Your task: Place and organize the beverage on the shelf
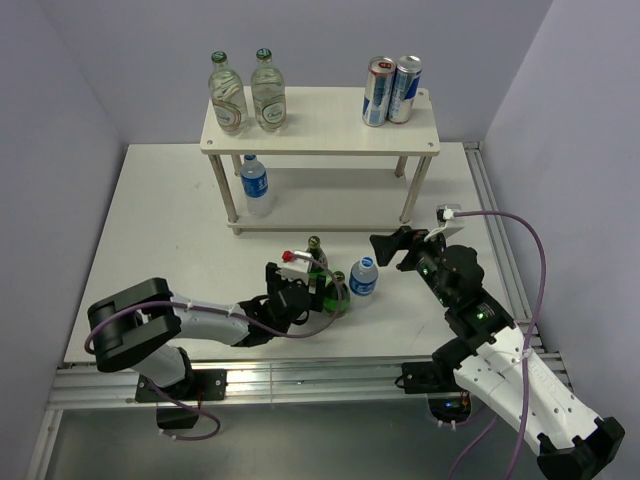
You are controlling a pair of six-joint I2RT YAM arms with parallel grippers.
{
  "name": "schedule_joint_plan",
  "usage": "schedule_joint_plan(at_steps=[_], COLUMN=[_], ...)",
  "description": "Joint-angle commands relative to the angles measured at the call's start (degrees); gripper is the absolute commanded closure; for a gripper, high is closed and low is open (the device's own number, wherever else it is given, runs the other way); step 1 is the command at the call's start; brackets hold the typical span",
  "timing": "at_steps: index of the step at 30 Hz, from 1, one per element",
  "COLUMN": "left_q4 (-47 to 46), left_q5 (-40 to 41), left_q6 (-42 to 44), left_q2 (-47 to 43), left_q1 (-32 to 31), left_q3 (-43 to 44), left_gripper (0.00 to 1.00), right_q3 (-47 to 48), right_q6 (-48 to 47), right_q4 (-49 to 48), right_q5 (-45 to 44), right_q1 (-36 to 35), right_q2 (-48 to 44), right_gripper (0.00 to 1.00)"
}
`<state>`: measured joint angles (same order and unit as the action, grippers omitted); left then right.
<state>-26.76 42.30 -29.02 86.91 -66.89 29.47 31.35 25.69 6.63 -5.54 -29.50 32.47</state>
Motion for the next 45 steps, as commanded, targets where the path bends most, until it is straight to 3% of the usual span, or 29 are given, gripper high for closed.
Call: schedule_joint_plan(at_steps=[1, 10, 15, 19, 21, 23, 24, 25, 26, 28, 45], left_q4=[-8.12, -11.82, -14.46, -15.33, -16.04, -16.48, -16.65, -16.92, -17.09, -17.00, -14.98], left_q5=[-0.91, -1.00, -1.26, -1.08, -1.08, -1.17, -1.00, -0.91, -0.91, -0.47, 1.29], left_q6=[0.89, 3.18, 3.70, 4.32, 4.49, 5.11, 5.46, 5.72, 5.99, 6.43, 13.90], left_q2=[2.29, 10.02, 12.57, 13.63, 14.42, 15.21, 15.91, 16.18, 16.44, 16.88, 9.59], left_q1=[-0.61, 0.09, 1.68, 2.73, 2.99, 3.35, 3.52, 3.61, 3.61, 3.70, 3.70], left_q3=[3.57, 8.84, 10.25, 10.78, 11.04, 11.83, 12.10, 12.27, 12.88, 13.41, 17.72], left_gripper=[0.01, 0.01, 0.12, 0.30, 0.34, 0.46, 0.53, 0.69, 0.76, 1.00, 1.00], right_q3=[-0.50, -0.50, -0.50, -0.50, -0.50, -0.51, -0.50, -0.59, -0.51, -0.51, -0.68], right_q6=[-0.03, 0.06, -0.03, 0.06, 0.06, 0.06, 0.06, 0.06, 0.06, 0.06, 0.15], right_q4=[-2.15, -2.33, -2.41, -2.41, -2.50, -2.50, -2.50, -2.50, -2.50, -2.50, -2.50], right_q5=[0.27, 0.62, 0.79, 0.88, 1.06, 1.06, 1.06, 1.06, 0.97, 1.06, 1.06], right_q1=[-0.30, -0.30, -0.30, -0.39, -0.30, -0.30, -0.30, -0.39, -0.39, -0.30, -0.30], right_q2=[0.05, 0.31, 0.31, 0.40, 0.40, 0.40, 0.40, 0.49, 0.40, 0.49, -0.04], right_gripper=[0.00, 0.00, 0.00, 0.00, 0.00, 0.00, 0.00, 0.00, 0.00, 0.00, 0.00])
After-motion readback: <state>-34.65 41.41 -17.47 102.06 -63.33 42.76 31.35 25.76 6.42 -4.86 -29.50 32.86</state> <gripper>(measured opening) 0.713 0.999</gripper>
